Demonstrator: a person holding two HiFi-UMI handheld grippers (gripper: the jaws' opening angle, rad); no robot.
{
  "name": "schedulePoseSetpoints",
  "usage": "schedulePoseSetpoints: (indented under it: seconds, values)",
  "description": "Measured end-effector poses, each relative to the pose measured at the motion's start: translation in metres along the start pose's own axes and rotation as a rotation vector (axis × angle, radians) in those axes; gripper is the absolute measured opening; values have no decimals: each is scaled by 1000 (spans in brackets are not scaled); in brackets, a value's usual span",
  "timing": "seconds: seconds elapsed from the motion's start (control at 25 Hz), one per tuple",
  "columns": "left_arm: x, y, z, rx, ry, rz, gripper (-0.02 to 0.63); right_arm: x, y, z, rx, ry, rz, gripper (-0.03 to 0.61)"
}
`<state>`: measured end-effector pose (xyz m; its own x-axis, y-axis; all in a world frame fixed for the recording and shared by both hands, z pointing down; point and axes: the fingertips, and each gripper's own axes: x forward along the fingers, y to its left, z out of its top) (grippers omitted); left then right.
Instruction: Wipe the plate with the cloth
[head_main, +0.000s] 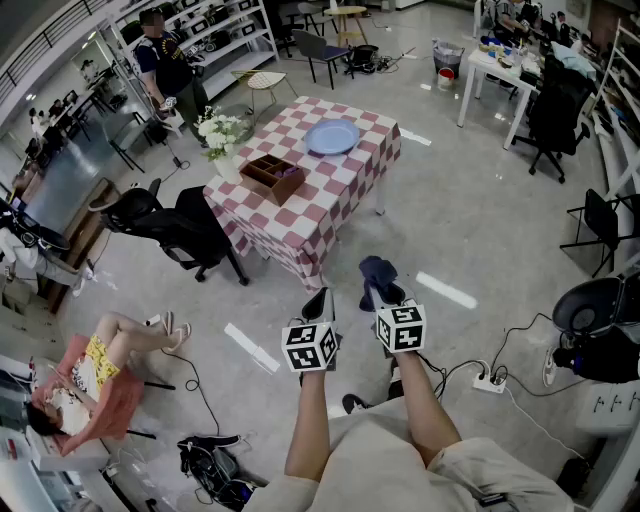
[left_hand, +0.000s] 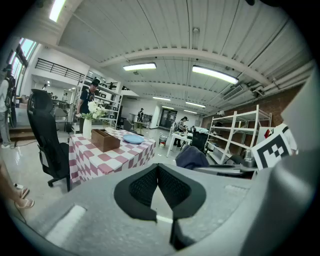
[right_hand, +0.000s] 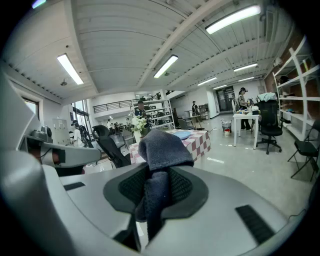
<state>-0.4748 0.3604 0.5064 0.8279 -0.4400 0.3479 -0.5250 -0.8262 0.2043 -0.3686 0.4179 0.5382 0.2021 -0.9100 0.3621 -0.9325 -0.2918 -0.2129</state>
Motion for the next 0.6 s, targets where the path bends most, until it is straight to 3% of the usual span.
schedulePoseSetpoints:
  seconds: [0.4,0.6]
  values:
    - [60,-9,28,0,-23,36,11,37,-51,32,-15,-5,28,97]
    - [96,-18,39,-8,-31,62,11,55,-81,48,5,-9,90,98]
